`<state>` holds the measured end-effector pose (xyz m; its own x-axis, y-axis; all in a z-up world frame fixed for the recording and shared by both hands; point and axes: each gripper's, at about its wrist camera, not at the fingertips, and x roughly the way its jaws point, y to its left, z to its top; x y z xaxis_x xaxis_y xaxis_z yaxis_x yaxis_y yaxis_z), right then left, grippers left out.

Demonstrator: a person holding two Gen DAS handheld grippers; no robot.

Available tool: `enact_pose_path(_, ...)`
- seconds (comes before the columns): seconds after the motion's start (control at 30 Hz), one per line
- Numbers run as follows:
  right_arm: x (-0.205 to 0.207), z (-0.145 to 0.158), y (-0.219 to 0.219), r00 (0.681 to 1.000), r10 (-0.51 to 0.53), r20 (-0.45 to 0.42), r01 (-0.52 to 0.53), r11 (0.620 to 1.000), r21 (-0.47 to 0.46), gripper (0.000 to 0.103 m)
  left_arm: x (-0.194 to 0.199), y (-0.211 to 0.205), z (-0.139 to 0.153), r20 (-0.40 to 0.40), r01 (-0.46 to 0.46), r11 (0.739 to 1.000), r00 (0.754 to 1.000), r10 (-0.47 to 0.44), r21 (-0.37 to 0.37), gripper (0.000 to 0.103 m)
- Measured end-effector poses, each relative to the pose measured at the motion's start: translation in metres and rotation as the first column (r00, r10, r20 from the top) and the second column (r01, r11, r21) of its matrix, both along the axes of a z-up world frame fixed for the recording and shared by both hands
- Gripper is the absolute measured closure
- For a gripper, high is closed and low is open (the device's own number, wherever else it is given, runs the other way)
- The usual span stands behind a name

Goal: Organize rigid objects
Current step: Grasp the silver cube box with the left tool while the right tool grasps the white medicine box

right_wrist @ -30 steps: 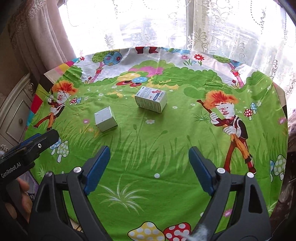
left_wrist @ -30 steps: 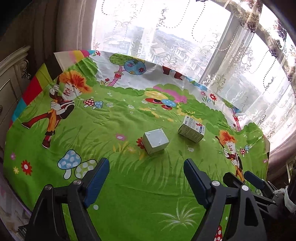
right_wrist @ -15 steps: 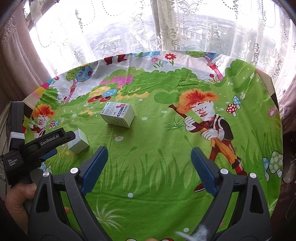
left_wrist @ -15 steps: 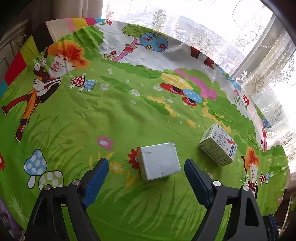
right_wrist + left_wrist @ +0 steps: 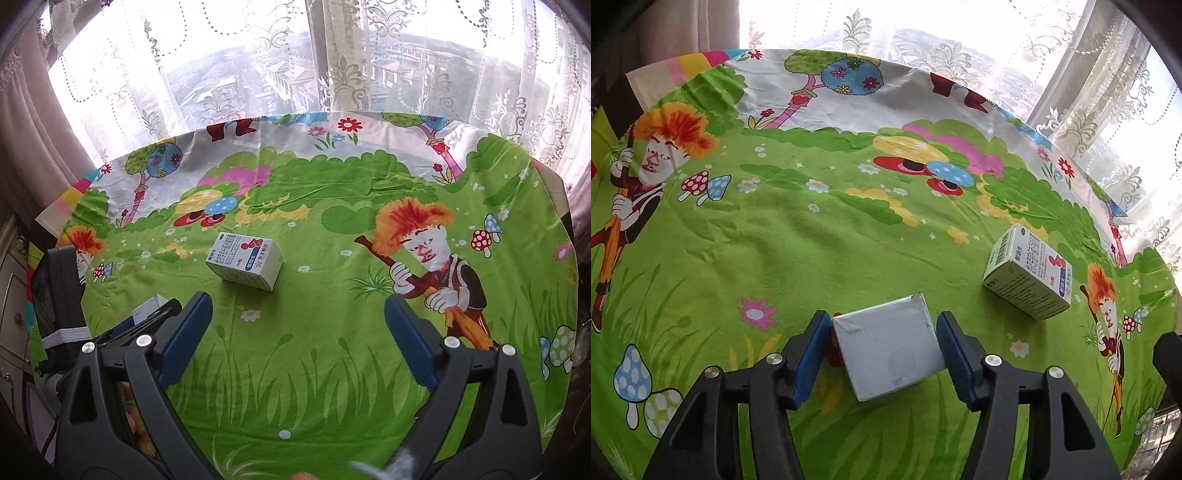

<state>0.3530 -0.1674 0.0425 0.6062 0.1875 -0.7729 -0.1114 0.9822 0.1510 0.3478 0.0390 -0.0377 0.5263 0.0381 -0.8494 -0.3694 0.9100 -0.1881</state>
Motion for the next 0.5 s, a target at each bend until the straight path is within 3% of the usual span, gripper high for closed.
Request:
enact_pose_path(0.1, 0.011, -0.005, 0.015, 1.000, -0.003, -0.008, 0.003, 1.000, 0.004, 0.007, -0.010, 0.002, 0.001, 0.032, 0.032, 0.999, 0.999, -0.031, -0.025, 0.053)
enact_pose_path(0.23, 0.026, -0.014, 0.032, 1.000, -0.016, -0.017, 0.017, 1.000, 0.023, 0.007, -0.029, 0.013, 0.003, 0.081, 0.045, 0.997, 0.996, -0.040, -0.062, 0.054)
enact_pose_path(0.5, 0.049, -0.038, 0.056, 0.998, -0.042, -0.045, 0.042, 0.999, 0.006, 0.007, -0.067, 0.024, 0.009, 0.145, 0.058, 0.997, 0.988, -0.051, -0.044, 0.054)
